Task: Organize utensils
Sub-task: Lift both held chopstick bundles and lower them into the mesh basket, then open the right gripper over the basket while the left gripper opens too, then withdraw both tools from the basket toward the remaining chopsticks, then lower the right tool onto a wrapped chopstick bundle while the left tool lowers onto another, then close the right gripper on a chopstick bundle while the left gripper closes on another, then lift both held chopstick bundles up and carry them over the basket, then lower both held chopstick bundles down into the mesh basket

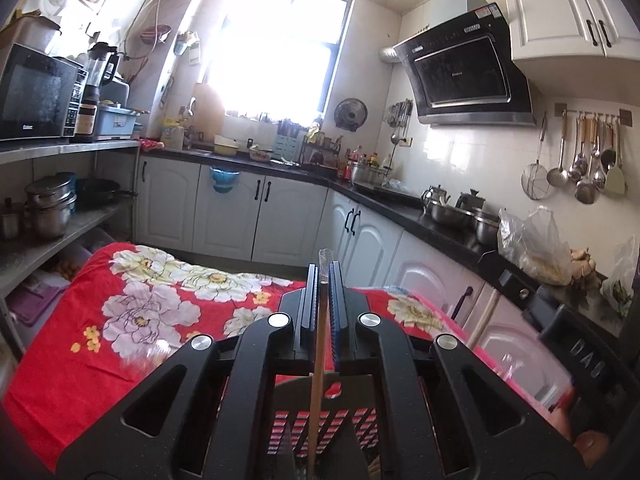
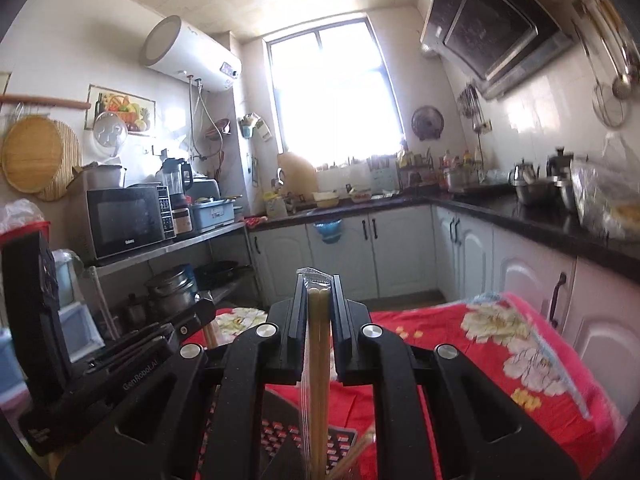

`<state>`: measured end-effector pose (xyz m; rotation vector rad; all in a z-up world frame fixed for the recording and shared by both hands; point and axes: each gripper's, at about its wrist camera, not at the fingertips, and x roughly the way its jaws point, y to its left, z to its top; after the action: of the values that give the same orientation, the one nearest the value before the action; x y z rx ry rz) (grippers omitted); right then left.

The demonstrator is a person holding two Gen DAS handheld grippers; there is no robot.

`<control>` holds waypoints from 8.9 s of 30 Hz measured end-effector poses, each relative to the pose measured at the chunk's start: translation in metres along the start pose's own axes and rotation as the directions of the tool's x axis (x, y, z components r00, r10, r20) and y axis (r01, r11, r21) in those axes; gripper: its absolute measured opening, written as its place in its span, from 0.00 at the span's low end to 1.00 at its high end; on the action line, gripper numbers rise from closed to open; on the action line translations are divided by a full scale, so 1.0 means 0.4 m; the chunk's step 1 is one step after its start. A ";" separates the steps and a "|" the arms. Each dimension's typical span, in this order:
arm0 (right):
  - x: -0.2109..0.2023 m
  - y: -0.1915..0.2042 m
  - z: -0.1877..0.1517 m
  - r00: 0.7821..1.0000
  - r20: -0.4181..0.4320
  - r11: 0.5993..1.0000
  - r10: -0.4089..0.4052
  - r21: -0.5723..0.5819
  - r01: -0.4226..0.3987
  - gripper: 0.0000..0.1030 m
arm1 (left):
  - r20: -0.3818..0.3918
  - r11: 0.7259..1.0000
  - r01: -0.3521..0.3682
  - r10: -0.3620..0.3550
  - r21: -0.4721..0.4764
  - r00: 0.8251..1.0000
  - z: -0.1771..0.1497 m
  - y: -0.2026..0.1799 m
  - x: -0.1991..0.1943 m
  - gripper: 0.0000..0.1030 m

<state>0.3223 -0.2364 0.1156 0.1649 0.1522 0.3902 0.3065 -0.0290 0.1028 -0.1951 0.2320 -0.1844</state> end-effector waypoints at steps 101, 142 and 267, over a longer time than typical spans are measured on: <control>-0.217 0.038 -0.325 0.794 -0.607 1.000 0.020 0.028 -0.003 0.36 | -0.604 0.991 0.099 -0.132 -0.088 0.786 -0.393 0.046 -0.204 0.20; 0.034 0.049 -0.443 0.656 -0.755 0.999 0.020 0.040 0.015 0.11 | -0.695 0.996 0.075 -0.087 -0.047 0.713 -0.435 0.077 -0.111 0.19; 0.074 0.127 0.042 0.977 -0.198 0.996 0.085 -0.021 -0.091 0.02 | -0.175 0.991 0.133 -0.131 0.002 0.976 0.105 0.093 -0.054 0.01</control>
<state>0.3340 -0.1809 0.1383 0.1034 0.3348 0.4968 0.3020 0.0185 0.1396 -0.1815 0.3922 -0.3361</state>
